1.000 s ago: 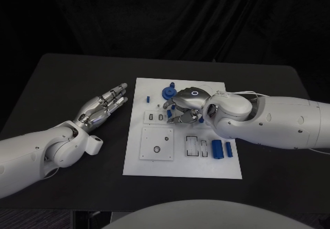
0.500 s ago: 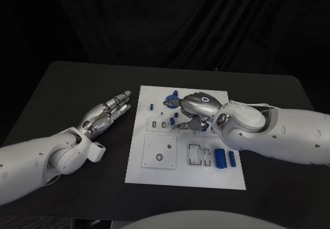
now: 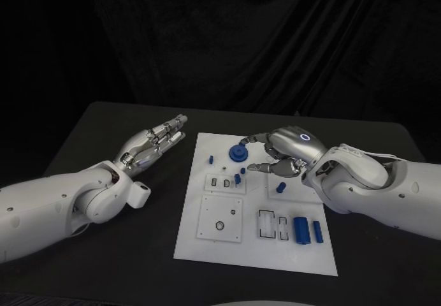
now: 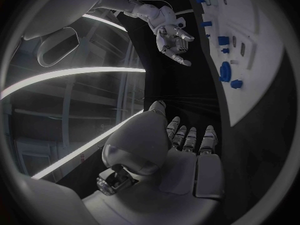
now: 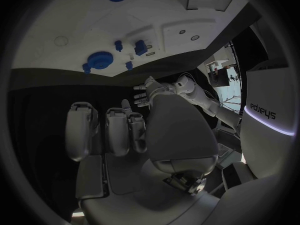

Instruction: Assemble the parts on the task board

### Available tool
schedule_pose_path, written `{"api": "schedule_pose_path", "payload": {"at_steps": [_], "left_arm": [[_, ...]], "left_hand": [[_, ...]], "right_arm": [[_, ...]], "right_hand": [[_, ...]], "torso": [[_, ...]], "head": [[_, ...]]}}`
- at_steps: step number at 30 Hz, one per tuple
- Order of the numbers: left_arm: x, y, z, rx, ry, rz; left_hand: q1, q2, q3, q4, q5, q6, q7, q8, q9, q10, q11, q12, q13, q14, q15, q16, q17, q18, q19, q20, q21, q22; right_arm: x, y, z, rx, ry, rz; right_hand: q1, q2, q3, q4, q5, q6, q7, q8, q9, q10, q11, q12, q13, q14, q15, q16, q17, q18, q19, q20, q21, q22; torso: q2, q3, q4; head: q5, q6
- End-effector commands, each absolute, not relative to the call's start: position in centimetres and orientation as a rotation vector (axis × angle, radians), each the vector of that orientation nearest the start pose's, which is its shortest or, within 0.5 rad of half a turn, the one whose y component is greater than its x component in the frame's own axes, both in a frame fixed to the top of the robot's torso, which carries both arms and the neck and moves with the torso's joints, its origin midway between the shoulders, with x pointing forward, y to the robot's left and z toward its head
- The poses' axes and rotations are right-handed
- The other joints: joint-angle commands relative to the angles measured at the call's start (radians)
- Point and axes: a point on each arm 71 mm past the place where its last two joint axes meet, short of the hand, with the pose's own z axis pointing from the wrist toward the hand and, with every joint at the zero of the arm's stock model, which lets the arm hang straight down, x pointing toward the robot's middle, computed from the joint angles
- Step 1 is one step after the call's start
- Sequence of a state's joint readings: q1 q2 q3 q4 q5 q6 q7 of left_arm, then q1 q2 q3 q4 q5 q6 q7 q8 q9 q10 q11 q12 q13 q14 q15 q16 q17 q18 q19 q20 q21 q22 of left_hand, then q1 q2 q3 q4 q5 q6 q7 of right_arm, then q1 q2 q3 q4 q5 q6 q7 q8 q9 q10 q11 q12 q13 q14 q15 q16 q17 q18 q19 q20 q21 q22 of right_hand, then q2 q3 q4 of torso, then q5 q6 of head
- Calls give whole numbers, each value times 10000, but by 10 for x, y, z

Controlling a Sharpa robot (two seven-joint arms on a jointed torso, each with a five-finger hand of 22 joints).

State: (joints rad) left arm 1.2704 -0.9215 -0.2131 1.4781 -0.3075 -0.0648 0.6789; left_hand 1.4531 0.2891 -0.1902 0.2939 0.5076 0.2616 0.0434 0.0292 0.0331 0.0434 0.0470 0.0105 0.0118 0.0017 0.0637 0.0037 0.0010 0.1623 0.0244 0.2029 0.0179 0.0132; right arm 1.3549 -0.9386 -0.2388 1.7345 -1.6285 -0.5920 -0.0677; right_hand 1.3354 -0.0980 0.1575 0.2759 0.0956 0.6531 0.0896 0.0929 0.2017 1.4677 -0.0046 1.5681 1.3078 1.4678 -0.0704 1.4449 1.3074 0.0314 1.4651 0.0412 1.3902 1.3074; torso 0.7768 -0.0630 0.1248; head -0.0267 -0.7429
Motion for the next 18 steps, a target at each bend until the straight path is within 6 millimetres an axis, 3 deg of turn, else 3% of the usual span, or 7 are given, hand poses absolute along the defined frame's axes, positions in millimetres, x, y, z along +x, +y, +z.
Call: {"api": "schedule_pose_path", "payload": {"at_steps": [1, 2, 3, 9, 10, 14, 18], "left_arm": [[478, 240, -174, -5383, 14203, -17164], [481, 239, -172, -5452, 14362, -17118], [485, 238, -171, -5573, 14524, -17093], [502, 227, -171, -6224, 15179, -16804], [504, 224, -172, -6225, 15229, -16707], [508, 213, -174, -5595, 15633, -15815], [511, 197, -176, -4019, 16547, -14013]], "left_hand": [[-122, -13, -85, -5, -119, 130, 40, 61, 16, 240, 122, 64, 91, 55, 90, 3, 26, 206, 105, 108, 91, 56], [-178, 1, -111, 4, -218, 213, 107, 69, 24, 440, 201, 97, 156, 146, 119, 42, 63, 204, 195, 154, 155, 90], [-441, 6, -183, 12, -759, 421, 165, 94, 48, 2035, 800, 490, 702, 1058, 488, 397, 373, 211, 846, 396, 576, 307], [-733, 12, -65, -3, -1148, 1026, 380, 177, 112, 5051, 1477, 1368, 2205, 4785, 1077, 2222, 1487, 179, 4242, 743, 2627, 1221], [-736, 10, -45, 2, -1154, 1208, 493, 205, 134, 5406, 1750, 2018, 2434, 5435, 1255, 2865, 1697, 109, 4849, 827, 2951, 1340], [-674, 3, 94, 13, -1007, 1989, 857, 374, 227, 6300, 1855, 3592, 3162, 6749, 1353, 4451, 2269, 55, 6367, 818, 3937, 1765], [-195, -245, 854, -20, -1241, 3601, 1151, 847, 368, 7343, 987, 6983, 5273, 8133, 364, 8343, 4291, 188, 8739, 79, 6171, 3011]], "right_arm": [[438, -194, -146, -3363, 13136, 7403], [440, -198, -147, -3293, 13188, 7318], [442, -202, -148, -3226, 13254, 7224], [450, -222, -151, -2905, 13538, 6669], [450, -225, -151, -2858, 13568, 6600], [453, -233, -152, -2633, 13688, 6397], [454, -240, -153, -2443, 13806, 6209]], "right_hand": [[36, 92, -20, -63, -15, 388, -6, 88, 54, 1031, -20, 27, 2630, 718, -10, 66, 1121, 95, 387, -24, 49, 2093], [59, 107, -14, -81, -19, 455, -7, 100, 61, 1031, -21, 27, 2630, 717, -10, 64, 1117, 93, 390, -23, 57, 2095], [75, 125, -12, -95, -20, 497, -5, 110, 56, 1031, -20, 27, 2630, 717, -10, 66, 1119, 92, 392, -23, 61, 2097], [151, 215, -7, -174, 114, 725, 32, 163, 25, 1031, 6, 27, 2630, 694, 8, -4, 1033, 102, 372, -11, 14, 2083], [154, 223, -10, -180, 132, 754, 39, 169, 21, 1031, 11, 27, 2630, 694, 10, -6, 1031, 100, 375, -9, 22, 2086], [170, 249, -8, -198, 181, 808, 53, 178, 11, 1031, 19, 27, 2630, 690, 17, -18, 1016, 103, 369, -4, 8, 2082], [187, 282, -2, -215, 224, 857, 69, 185, 1, 1031, 31, 27, 2630, 688, 25, -23, 1010, 103, 368, 1, 4, 2081]], "torso": [[-299, 126, -36], [-361, 154, -55], [-421, 178, -85], [-747, 298, -231], [-866, 368, -275], [-1014, 483, -342], [-1117, 604, -410]], "head": [[90, -104], [139, -157], [209, -203], [589, -512], [612, -654], [613, -856], [652, -1039]]}}
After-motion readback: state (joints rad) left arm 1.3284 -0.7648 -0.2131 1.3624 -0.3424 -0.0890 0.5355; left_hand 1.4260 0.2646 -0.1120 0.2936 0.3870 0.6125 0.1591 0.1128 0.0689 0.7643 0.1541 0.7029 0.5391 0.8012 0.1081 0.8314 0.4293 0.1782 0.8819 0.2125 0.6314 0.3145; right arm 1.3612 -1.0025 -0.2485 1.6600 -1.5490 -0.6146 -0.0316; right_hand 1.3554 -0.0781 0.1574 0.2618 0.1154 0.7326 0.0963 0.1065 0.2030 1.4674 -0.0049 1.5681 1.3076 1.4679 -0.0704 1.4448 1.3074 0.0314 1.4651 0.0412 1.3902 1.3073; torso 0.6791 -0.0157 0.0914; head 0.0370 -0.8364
